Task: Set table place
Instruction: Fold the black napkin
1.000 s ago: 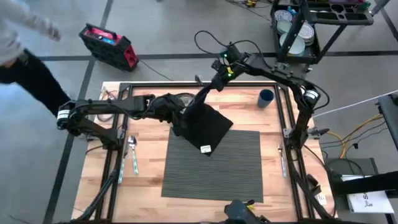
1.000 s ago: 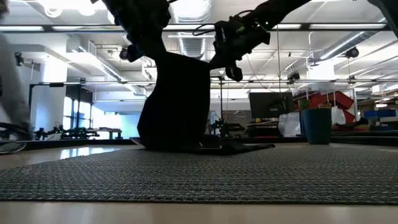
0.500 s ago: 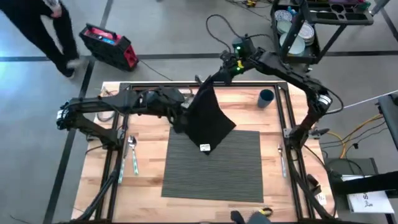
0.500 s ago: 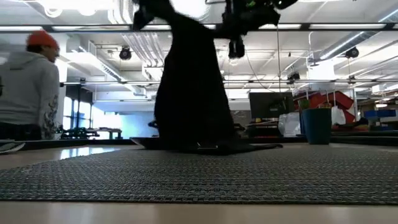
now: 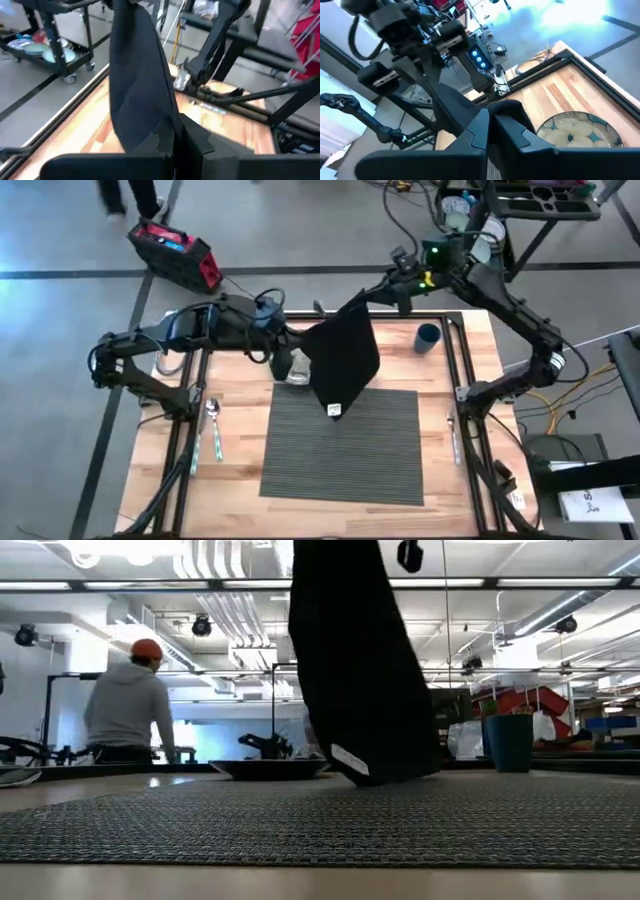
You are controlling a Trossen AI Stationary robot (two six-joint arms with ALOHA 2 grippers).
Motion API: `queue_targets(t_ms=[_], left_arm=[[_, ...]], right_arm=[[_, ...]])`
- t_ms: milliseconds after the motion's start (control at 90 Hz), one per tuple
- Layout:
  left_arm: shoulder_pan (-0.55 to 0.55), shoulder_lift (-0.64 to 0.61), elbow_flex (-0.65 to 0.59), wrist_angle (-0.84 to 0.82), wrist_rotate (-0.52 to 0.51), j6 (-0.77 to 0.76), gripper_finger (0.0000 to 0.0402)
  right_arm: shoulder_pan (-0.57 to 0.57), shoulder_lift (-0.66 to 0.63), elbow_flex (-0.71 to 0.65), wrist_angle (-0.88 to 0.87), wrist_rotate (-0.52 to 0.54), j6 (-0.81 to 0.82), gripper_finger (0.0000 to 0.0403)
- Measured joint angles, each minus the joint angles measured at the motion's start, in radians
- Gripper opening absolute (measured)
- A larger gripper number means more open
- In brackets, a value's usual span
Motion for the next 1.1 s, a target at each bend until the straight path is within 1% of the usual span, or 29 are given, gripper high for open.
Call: queue_targets(t_ms=[133,256,367,511,656,767,889,967,1100], left_arm=[[-0.058,0.07,0.056,0.054,0.0,-0.018,0.0],[-0.125,0.169,0.162,0.048,-0.038,-0.016,0.0],[-0.181,0.257,0.304,0.023,-0.07,0.004,0.0],[-0.242,0.357,0.522,-0.065,-0.124,0.048,0.0],[-0.28,0.434,0.667,-0.079,-0.132,0.112,0.0],[-0.297,0.445,0.66,-0.064,-0.14,0.118,0.0],[-0.315,0.448,0.648,-0.114,-0.168,0.096,0.0],[-0.325,0.448,0.647,-0.206,-0.208,0.076,0.0],[-0.332,0.448,0.633,-0.444,-0.293,-0.016,0.0]], right_arm=[[0.002,-0.037,0.0,-0.016,-0.001,0.0,0.0],[0.017,-0.066,0.0,-0.033,-0.004,0.011,0.0],[0.043,-0.094,0.0,-0.049,-0.005,0.027,0.0],[0.075,-0.13,0.0,-0.053,-0.004,0.072,0.0],[0.084,-0.165,0.001,-0.053,0.0,0.127,0.0],[0.093,-0.178,0.001,-0.054,0.028,0.146,0.0],[0.109,-0.175,0.001,-0.059,0.06,0.147,0.0],[0.125,-0.164,0.001,-0.061,0.079,0.136,0.0],[0.152,-0.121,0.0,-0.079,0.113,0.104,0.0]])
